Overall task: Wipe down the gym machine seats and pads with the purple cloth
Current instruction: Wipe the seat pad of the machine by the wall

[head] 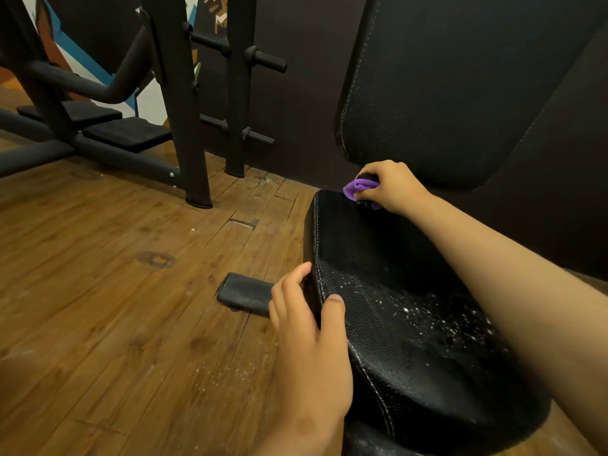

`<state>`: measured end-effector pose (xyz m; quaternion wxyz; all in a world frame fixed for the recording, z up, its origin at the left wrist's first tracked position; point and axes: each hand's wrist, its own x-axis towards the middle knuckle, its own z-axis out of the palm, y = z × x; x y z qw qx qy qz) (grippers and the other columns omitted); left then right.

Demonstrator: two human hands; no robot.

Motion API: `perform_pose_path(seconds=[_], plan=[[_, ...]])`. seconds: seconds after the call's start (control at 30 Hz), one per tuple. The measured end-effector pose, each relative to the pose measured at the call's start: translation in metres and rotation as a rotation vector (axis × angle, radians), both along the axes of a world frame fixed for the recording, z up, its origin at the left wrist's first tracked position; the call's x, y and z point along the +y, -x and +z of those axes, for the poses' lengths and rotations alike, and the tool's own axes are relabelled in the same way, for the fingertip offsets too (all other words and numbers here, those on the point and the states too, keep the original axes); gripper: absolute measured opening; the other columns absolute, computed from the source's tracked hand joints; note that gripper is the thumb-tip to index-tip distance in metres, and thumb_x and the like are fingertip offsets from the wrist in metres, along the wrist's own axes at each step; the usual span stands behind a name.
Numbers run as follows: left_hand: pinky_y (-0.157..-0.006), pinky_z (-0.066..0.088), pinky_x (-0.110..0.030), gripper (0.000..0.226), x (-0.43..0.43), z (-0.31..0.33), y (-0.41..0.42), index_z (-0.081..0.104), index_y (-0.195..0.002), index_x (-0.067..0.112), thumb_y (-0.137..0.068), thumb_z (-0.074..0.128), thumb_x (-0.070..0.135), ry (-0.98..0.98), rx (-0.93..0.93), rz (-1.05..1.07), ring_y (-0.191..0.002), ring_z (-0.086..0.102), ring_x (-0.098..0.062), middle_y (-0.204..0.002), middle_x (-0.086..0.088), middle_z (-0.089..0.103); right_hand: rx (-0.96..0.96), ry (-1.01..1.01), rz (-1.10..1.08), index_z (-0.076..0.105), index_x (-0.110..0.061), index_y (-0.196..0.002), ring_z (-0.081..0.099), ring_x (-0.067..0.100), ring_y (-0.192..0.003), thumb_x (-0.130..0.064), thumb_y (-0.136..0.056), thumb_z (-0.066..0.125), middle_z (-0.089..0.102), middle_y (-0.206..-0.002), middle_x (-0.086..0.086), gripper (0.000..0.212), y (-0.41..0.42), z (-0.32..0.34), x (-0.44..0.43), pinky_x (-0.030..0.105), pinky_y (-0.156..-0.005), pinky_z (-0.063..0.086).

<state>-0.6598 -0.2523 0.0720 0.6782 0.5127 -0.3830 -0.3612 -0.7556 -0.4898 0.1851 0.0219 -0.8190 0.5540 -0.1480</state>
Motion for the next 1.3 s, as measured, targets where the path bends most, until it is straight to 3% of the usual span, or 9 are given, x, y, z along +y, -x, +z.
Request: perform_pose_path(seconds=[0.23,0.4,0.5,0.67,0.77,0.9,1.07,1.13,1.3], plan=[[-0.088,0.032,-0.016,0.031,-0.002,-0.001,0.001,0.043,-0.116,0.044,-0.085,0.04,0.043,0.026,0.017,0.025,-0.116,0.033,0.012,-0.11,0.039,0.038,-0.047,-0.03,0.131,0.064,-0.023,-0.111,0.055,0.005,-0.096,-0.018,-0.085,0.07,0.06,-0.104,-0.01,0.027,-0.006,0.0,0.028,0.023,-0.082,0.044],[-0.088,0.029,-0.005,0.037,-0.002,-0.001,0.0,0.046,-0.123,0.034,-0.088,0.038,0.042,0.03,0.0,0.035,-0.116,0.034,0.006,-0.117,0.028,0.041,-0.079,-0.126,0.355,0.069,-0.022,-0.107,0.065,0.009,-0.089,-0.019,-0.084,0.072,0.066,-0.099,-0.009,0.023,-0.002,0.005,0.088,0.022,-0.067,0.057],[-0.096,0.026,-0.015,0.037,-0.002,-0.002,-0.001,0.045,-0.125,0.034,-0.089,0.041,0.039,0.031,-0.011,0.029,-0.118,0.033,0.005,-0.119,0.027,0.041,-0.108,-0.263,0.416,0.071,-0.02,-0.106,0.067,0.01,-0.085,-0.016,-0.085,0.071,0.069,-0.097,-0.006,0.022,0.014,0.011,0.115,0.025,-0.064,0.058],[-0.092,0.03,-0.017,0.036,-0.002,-0.002,0.0,0.046,-0.123,0.033,-0.088,0.042,0.038,0.037,0.003,0.018,-0.113,0.034,0.015,-0.116,0.03,0.04,-0.101,-0.105,0.146,0.069,-0.021,-0.102,0.066,0.012,-0.081,-0.017,-0.082,0.074,0.067,-0.1,-0.002,0.021,0.043,0.007,0.081,0.018,-0.061,0.054],[-0.085,0.031,-0.013,0.034,-0.001,0.001,0.0,0.046,-0.123,0.032,-0.089,0.041,0.028,0.033,0.021,0.001,-0.107,0.033,0.02,-0.114,0.032,0.038,-0.092,-0.013,-0.012,0.067,-0.021,-0.103,0.064,0.011,-0.079,-0.019,-0.083,0.073,0.067,-0.102,0.0,0.021,0.05,-0.003,0.066,0.024,-0.067,0.052],[-0.088,0.029,-0.017,0.032,-0.002,0.001,0.001,0.047,-0.122,0.03,-0.092,0.042,0.022,0.028,0.02,0.015,-0.116,0.036,0.002,-0.113,0.03,0.039,-0.138,-0.005,0.208,0.07,-0.026,-0.098,0.063,0.005,-0.088,-0.021,-0.078,0.076,0.069,-0.094,-0.011,0.021,0.032,-0.009,0.114,0.021,-0.074,0.047],[-0.085,0.028,-0.005,0.027,-0.001,0.0,0.0,0.046,-0.119,0.032,-0.094,0.042,0.022,0.029,0.001,0.022,-0.117,0.036,0.001,-0.109,0.033,0.038,-0.183,-0.065,0.29,0.07,-0.028,-0.094,0.065,0.0,-0.081,-0.02,-0.08,0.077,0.07,-0.089,-0.013,0.018,0.046,-0.006,0.153,0.013,-0.067,0.048],[-0.079,0.027,0.002,0.029,-0.001,0.001,-0.001,0.045,-0.118,0.033,-0.093,0.042,0.018,0.025,-0.009,0.018,-0.115,0.035,0.001,-0.108,0.032,0.037,-0.178,-0.048,0.174,0.071,-0.025,-0.094,0.065,0.001,-0.077,-0.021,-0.078,0.078,0.07,-0.088,-0.012,0.018,0.061,-0.004,0.138,0.016,-0.065,0.048],[-0.082,0.029,-0.01,0.03,0.0,0.0,-0.002,0.046,-0.125,0.029,-0.098,0.041,0.017,0.034,-0.021,-0.002,-0.12,0.036,-0.004,-0.108,0.032,0.037,-0.126,-0.018,-0.096,0.069,-0.019,-0.098,0.067,0.01,-0.068,-0.02,-0.082,0.074,0.069,-0.092,-0.001,0.017,0.112,-0.002,0.12,0.031,-0.067,0.058]])
